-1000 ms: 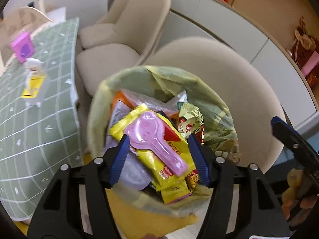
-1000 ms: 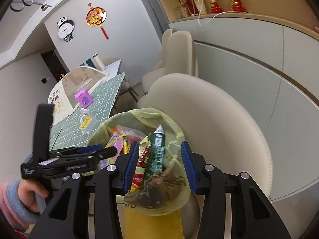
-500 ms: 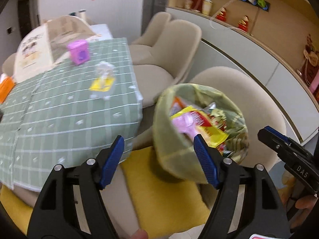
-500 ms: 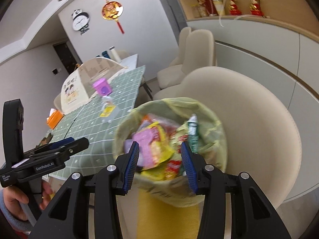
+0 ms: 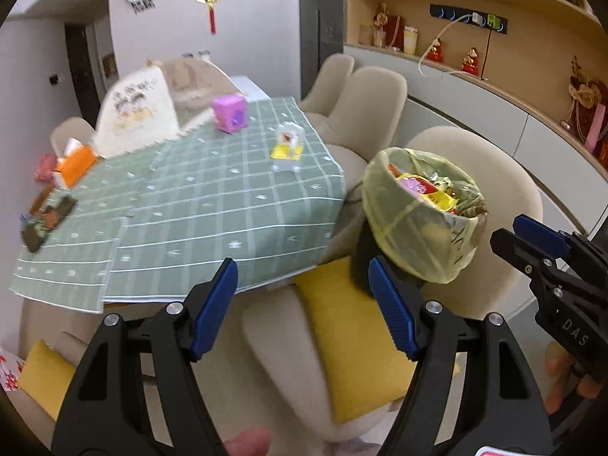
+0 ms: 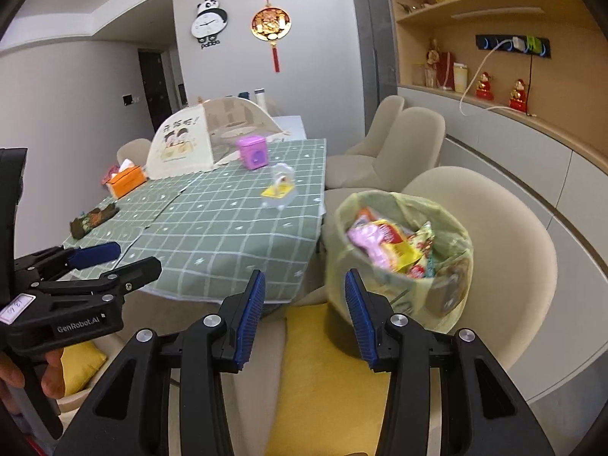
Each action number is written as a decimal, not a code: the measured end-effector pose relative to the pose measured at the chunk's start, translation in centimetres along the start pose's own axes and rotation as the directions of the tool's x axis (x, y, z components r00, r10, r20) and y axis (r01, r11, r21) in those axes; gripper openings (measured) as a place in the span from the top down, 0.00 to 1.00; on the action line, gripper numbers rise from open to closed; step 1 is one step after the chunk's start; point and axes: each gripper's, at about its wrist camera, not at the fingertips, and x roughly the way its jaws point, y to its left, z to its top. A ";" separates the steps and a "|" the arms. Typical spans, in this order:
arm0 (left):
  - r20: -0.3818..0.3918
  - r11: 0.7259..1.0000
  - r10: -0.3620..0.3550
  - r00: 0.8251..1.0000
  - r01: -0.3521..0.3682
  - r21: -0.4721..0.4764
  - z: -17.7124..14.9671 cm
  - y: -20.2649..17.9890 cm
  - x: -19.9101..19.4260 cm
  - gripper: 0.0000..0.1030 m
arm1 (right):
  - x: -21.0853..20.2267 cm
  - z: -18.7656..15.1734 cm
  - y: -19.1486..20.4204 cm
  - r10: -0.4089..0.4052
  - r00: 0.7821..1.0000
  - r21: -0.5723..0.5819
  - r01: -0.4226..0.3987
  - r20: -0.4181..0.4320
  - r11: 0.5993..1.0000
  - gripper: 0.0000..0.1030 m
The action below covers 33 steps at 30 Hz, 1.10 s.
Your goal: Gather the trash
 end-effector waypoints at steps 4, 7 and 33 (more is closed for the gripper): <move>0.017 1.000 -0.015 1.000 0.016 -0.027 -1.4 1.8 -2.4 0.34 | -1.6 -1.0 2.1 -0.011 1.000 0.024 0.011 -0.002 1.000 0.60; 0.034 1.000 0.002 0.999 -0.001 -0.025 -2.3 2.5 -3.8 0.34 | -2.6 -1.6 3.4 -0.011 1.000 0.042 0.010 0.015 0.999 0.59; 0.097 0.997 0.060 0.994 -0.055 -0.053 -4.5 4.6 -7.9 0.35 | -4.4 -2.2 7.7 -0.007 0.999 -0.015 0.008 0.037 1.000 0.58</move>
